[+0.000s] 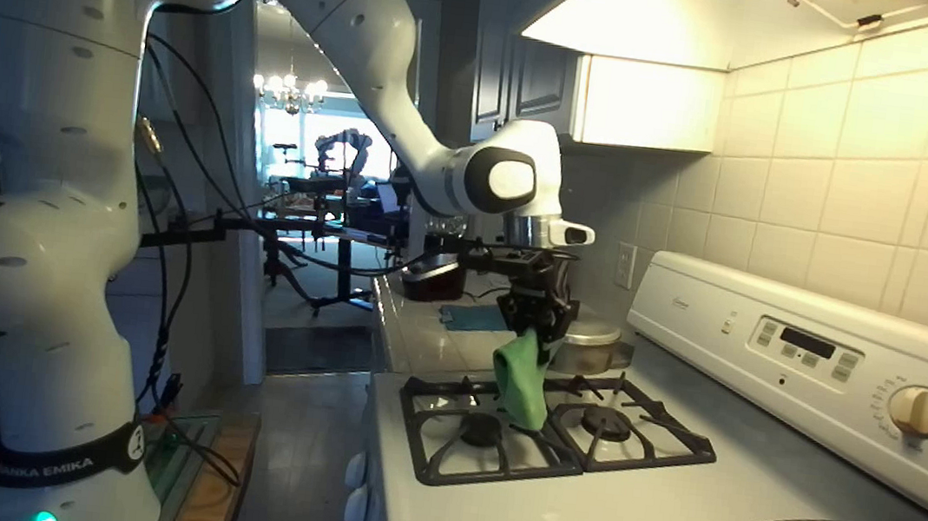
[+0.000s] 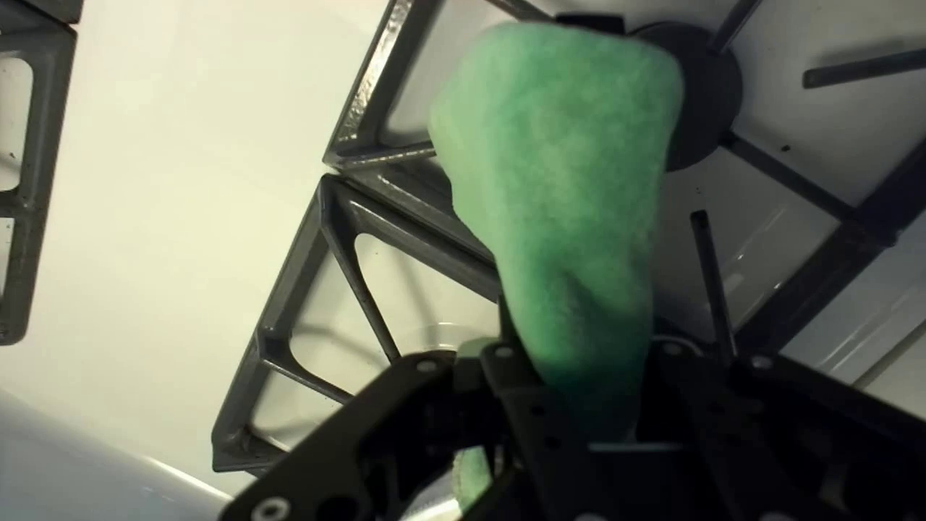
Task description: Put the silver lid on the silver pot then use the green towel to move the pot to the right and place the towel back on the counter.
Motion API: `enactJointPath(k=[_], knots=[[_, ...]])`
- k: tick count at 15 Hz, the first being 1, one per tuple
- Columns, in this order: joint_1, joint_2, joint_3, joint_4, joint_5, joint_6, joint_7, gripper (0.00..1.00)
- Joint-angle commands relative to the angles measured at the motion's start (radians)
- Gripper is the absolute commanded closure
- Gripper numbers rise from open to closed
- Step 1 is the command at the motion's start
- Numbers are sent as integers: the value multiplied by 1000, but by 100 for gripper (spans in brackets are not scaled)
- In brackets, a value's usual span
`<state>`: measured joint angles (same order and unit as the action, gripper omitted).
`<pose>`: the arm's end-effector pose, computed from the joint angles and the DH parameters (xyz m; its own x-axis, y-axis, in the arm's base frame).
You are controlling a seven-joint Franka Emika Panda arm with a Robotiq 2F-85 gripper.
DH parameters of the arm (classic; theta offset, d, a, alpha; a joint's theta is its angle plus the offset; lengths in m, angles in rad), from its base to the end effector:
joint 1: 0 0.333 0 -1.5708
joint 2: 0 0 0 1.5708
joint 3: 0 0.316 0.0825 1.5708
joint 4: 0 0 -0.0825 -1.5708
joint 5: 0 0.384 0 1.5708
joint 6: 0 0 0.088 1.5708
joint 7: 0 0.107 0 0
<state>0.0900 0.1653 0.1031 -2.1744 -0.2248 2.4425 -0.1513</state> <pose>0.5549 0.1075 0.3265 0.8694 0.4891 0.0698 0.4747 -0.8662 0.1561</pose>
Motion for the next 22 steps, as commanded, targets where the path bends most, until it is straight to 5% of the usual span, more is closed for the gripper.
enactJointPath(k=[1, 22], knots=[[9, 69, -11, 106, -9, -47, 18, 93], [21, 252, -49, 333, -43, -184, 14, 93]])
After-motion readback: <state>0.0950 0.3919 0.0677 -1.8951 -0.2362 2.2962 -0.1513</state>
